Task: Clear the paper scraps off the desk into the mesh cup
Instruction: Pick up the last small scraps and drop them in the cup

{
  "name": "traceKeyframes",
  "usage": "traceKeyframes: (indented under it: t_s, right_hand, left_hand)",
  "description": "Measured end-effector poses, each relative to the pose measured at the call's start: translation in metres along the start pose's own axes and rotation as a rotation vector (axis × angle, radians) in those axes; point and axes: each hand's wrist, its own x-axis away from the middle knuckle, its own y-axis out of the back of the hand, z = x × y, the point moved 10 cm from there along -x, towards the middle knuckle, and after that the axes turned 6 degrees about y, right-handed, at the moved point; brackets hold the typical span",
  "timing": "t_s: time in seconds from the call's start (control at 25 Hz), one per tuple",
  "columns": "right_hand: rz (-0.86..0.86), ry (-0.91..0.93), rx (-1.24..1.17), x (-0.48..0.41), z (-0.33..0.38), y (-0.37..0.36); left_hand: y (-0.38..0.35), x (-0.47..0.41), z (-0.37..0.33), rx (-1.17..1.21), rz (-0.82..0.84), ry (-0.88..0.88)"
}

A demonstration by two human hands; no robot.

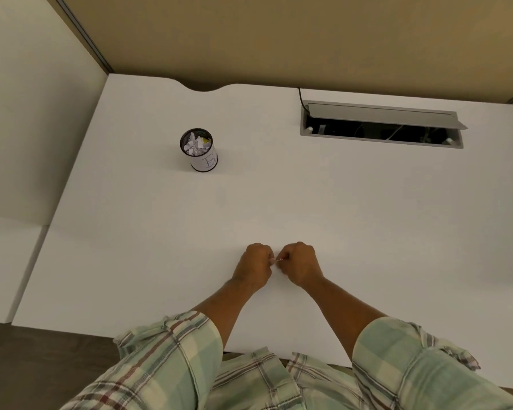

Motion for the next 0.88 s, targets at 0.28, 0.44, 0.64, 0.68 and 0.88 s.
traceKeyframes:
  t_s: [0.28,0.44,0.64,0.68,0.88]
  right_hand:
    - [-0.021,-0.056,-0.457,-0.004,0.021,0.029]
    - [-0.060,-0.007,-0.687,-0.031,0.072,0.056]
    - [-0.085,0.058,-0.780,-0.083,0.149,0.084]
    - [-0.094,0.067,-0.772,-0.095,0.165,0.087]
    - [-0.156,0.112,-0.658,-0.159,0.234,0.097]
  left_hand:
    - [0.046,-0.002,0.013,0.221,-0.019,0.010]
    - [0.122,-0.015,0.026,0.418,-0.138,0.055]
    - [0.218,-0.042,0.044,0.645,-0.279,0.107]
    - [0.235,-0.049,0.046,0.669,-0.308,0.112]
    - [0.299,-0.092,0.064,0.697,-0.457,0.151]
